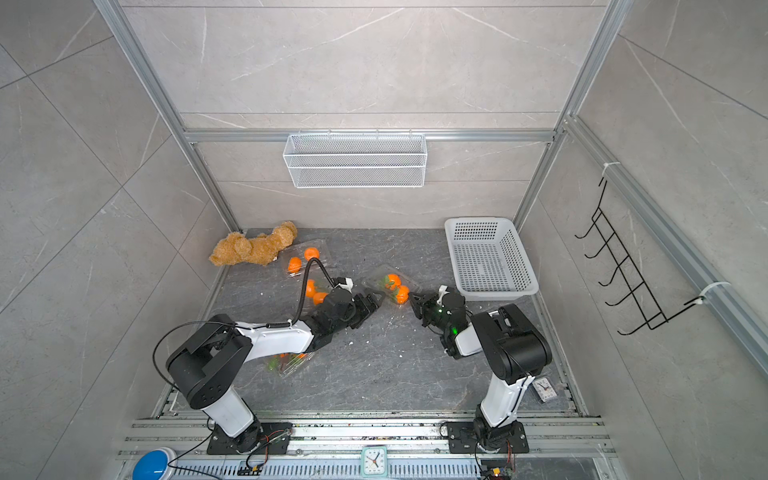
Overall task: Take oranges out of containers
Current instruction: Open the packing box at the center of the board.
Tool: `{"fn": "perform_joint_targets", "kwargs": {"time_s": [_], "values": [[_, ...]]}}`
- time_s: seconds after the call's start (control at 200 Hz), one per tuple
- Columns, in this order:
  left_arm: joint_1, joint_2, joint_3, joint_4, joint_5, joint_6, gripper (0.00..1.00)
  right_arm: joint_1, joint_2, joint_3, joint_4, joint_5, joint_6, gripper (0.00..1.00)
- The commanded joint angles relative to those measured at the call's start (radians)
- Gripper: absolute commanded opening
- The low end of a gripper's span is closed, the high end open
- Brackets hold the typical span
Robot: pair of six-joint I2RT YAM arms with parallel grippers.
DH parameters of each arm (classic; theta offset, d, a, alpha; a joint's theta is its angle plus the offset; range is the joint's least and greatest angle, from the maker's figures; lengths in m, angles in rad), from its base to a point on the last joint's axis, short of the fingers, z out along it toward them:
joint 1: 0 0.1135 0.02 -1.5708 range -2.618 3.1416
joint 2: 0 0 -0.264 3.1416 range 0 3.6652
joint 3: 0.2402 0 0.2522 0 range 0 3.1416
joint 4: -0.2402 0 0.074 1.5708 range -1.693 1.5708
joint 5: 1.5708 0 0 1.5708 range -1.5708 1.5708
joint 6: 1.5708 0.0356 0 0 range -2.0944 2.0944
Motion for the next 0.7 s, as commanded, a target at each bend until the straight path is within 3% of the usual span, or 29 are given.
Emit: {"fn": "perform_joint_targets", "kwargs": {"time_s": [0.0, 0.115, 0.693], "values": [[-0.012, 0.066, -0.025, 0.178, -0.056, -0.127, 0.89, 0.009, -0.024, -0.015, -0.042, 0.049, 0.037, 0.17], [-0.024, 0.096, -0.062, 0.252, -0.099, -0.183, 0.83, 0.013, -0.020, -0.012, -0.036, 0.060, 0.066, 0.17], [-0.031, 0.171, -0.046, 0.308, -0.129, -0.206, 0.78, 0.036, -0.005, -0.006, -0.031, 0.069, 0.103, 0.16]]}}
